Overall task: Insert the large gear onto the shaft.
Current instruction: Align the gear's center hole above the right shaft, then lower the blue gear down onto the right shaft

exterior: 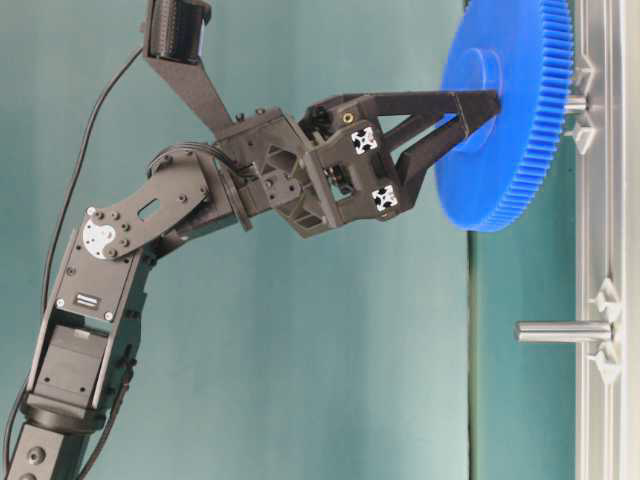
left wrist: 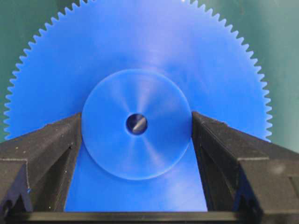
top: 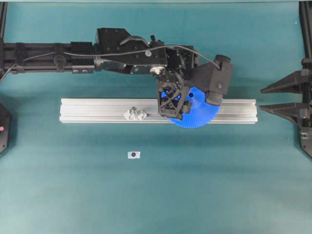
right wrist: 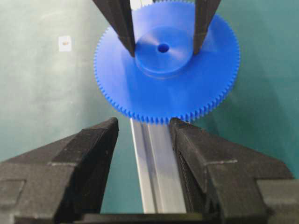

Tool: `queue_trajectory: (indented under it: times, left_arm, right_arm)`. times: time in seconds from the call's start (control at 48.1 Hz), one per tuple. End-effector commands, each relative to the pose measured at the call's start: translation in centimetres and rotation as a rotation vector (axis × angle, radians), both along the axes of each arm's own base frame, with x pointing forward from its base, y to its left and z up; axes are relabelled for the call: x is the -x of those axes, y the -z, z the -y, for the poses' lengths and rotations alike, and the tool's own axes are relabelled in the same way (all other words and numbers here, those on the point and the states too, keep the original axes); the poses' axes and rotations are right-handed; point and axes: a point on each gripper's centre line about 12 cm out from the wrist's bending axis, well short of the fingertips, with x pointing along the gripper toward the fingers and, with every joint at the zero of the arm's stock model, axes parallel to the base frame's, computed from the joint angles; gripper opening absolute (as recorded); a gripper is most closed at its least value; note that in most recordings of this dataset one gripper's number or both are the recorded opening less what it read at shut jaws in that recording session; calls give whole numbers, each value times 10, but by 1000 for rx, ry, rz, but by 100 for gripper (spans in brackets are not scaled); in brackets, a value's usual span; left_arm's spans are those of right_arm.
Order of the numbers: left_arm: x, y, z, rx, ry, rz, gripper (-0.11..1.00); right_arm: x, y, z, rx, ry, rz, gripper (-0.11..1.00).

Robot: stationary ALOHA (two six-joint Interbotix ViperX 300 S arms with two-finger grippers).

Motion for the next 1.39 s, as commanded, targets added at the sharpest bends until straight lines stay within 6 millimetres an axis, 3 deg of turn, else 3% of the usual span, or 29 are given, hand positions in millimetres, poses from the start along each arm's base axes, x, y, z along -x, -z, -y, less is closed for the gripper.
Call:
queue_trajectory:
  times: [0.0,0.769,1.081,1.372]
  left_arm:
    - [5,-6,-23,-7,-43,7,78]
    - [8,-8,-24,0,-54,-23,78]
    - [5,-7,-23,9,-71,-18,85]
    - [-5,-18,-25,0,-60,5,86]
  right_arm:
    - [-3,-8,1,-7,6,23,56]
    - [-3,-8,1,-7,5,19,56]
    - [-3,-8,1,-7,5,21,56]
    - [-3,-8,1,-7,6,23,56]
